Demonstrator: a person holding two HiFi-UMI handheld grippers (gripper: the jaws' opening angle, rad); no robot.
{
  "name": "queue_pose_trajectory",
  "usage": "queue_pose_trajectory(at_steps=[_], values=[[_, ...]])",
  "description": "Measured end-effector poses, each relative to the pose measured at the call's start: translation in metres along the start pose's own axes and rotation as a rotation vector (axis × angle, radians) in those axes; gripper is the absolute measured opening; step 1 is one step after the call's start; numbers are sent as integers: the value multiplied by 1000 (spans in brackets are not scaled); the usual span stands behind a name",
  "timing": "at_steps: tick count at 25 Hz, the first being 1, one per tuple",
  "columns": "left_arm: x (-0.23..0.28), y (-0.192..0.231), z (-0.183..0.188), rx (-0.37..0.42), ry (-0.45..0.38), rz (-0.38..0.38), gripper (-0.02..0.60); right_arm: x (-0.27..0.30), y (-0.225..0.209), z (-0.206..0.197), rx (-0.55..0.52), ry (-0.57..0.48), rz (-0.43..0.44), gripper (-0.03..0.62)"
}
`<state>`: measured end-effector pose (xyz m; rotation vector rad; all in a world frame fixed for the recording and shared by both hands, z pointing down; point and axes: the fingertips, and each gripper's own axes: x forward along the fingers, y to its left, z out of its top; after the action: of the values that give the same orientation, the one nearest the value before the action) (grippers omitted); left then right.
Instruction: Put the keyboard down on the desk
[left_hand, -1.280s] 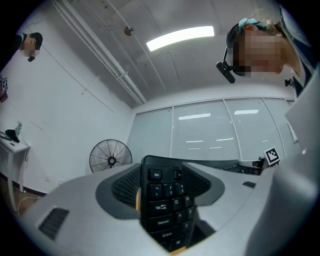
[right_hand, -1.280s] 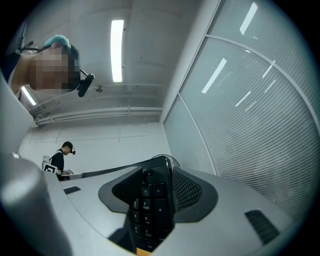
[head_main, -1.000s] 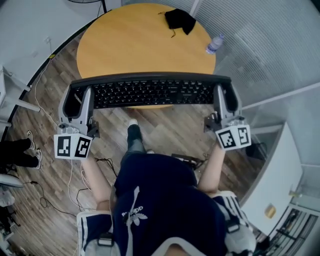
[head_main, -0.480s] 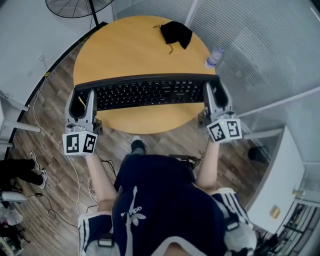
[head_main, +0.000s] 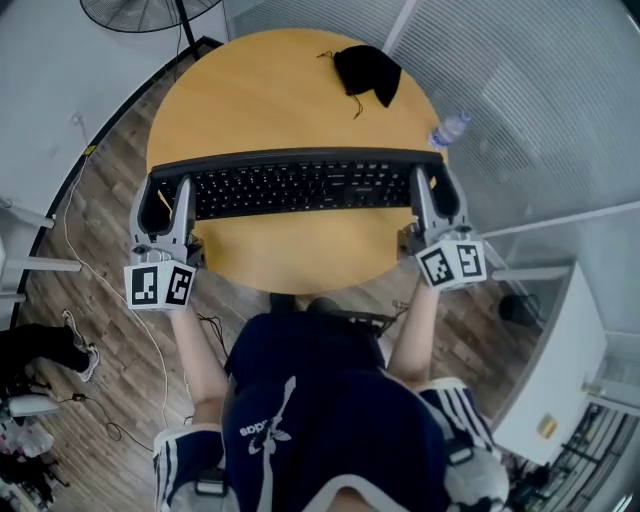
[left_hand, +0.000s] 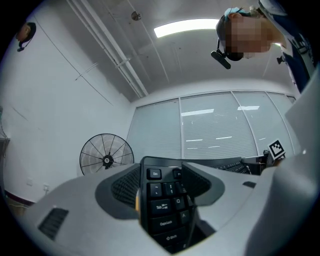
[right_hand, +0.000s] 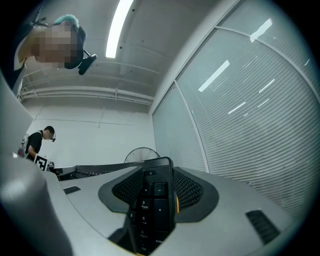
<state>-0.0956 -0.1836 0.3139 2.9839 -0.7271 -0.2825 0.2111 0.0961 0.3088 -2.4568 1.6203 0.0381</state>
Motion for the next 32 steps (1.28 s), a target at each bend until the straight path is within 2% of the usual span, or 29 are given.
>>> queue_pose_trajectory(at_steps=[3, 7, 14, 18, 23, 27, 32], values=[[8, -1, -6, 7, 14, -2, 259, 3, -5, -7, -9, 22, -6, 181], [14, -3, -16, 23, 38, 7, 259, 4, -16, -28, 32, 54, -17, 181], [2, -5, -10, 14, 58, 36, 259, 7, -13, -21, 36, 89, 6, 181], [3, -5, -14, 4, 69, 44, 259, 15, -10, -16, -5, 111, 29, 181], [3, -5, -29, -6, 85, 48, 259, 11, -21, -34, 36, 106, 10, 181], [6, -4, -27, -23, 97, 52, 259, 15, -16, -24, 10, 122, 15, 181], [10, -6, -21, -29, 107, 44, 259, 10, -20, -21, 40, 119, -10, 181]])
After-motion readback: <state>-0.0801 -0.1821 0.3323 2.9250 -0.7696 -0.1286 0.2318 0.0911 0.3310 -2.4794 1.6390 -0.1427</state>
